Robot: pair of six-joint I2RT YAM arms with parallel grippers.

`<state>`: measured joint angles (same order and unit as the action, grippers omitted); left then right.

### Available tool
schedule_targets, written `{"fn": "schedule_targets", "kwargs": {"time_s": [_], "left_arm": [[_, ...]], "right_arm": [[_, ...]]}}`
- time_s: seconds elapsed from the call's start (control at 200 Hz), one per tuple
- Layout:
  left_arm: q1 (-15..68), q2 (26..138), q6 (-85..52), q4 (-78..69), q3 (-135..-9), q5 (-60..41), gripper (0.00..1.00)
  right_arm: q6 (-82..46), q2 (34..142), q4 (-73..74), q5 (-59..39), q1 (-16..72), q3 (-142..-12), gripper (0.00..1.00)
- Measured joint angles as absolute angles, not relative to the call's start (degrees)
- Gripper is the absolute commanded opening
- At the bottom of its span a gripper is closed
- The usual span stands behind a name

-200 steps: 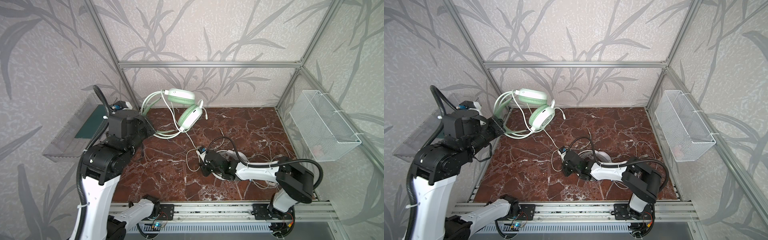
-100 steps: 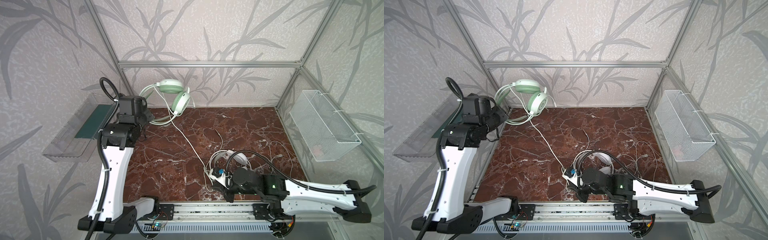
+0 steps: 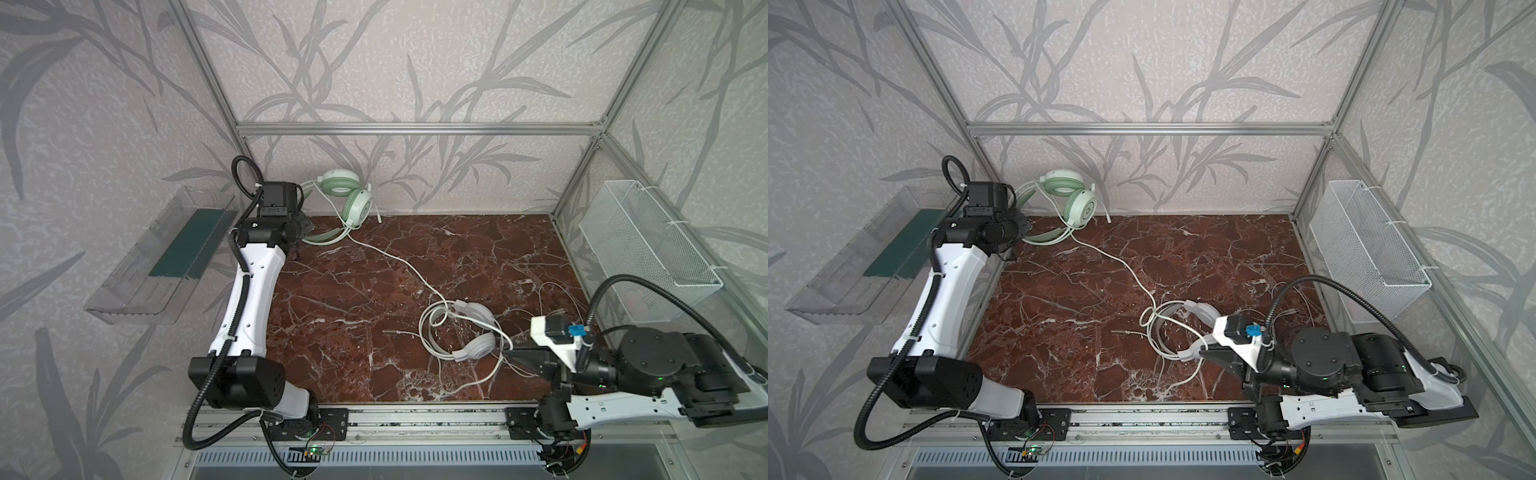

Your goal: Wrap the headphones

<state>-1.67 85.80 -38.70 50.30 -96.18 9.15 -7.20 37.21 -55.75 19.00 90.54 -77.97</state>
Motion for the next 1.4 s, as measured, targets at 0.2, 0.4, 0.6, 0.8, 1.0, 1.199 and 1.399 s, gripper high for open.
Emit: {"fn": "schedule_targets", "kwargs": {"time_s": [0.2, 0.4, 0.6, 0.8, 1.0, 1.199, 1.399], "left_arm": [[-1.76, 89.06, -37.80, 46.89, -90.02, 9.45, 0.00], [-2.28, 91.44, -35.46, 46.24, -88.23, 12.10, 0.00], [-1.89, 91.50, -33.65, 44.97, -88.01, 11.46, 0.00], [-0.45, 91.37, -33.10, 45.56, -88.01, 8.34, 0.00], [0.08, 87.72, -33.67, 46.50, -88.01, 3.07, 0.00], [1.63, 81.49, -34.17, 47.55, -88.01, 1.39, 0.00], [7.05, 80.07, -33.74, 53.19, -91.96, 2.42, 0.00]], "right_arm": [[-3.25, 35.05, -58.76, 22.02, 90.52, -85.56, 0.00], [1.63, 35.18, -60.16, 20.29, 84.62, -92.25, 0.00], [7.42, 31.59, -56.10, 11.05, 70.37, -91.20, 0.00], [10.85, 32.62, -51.77, 4.38, 68.25, -80.62, 0.00], [11.27, 35.22, -44.84, -0.14, 68.25, -62.06, 0.21], [12.32, 38.02, -34.26, -1.10, 68.25, -52.73, 0.78], [12.23, 43.70, -17.91, 1.72, 68.23, -47.62, 0.90]]}}
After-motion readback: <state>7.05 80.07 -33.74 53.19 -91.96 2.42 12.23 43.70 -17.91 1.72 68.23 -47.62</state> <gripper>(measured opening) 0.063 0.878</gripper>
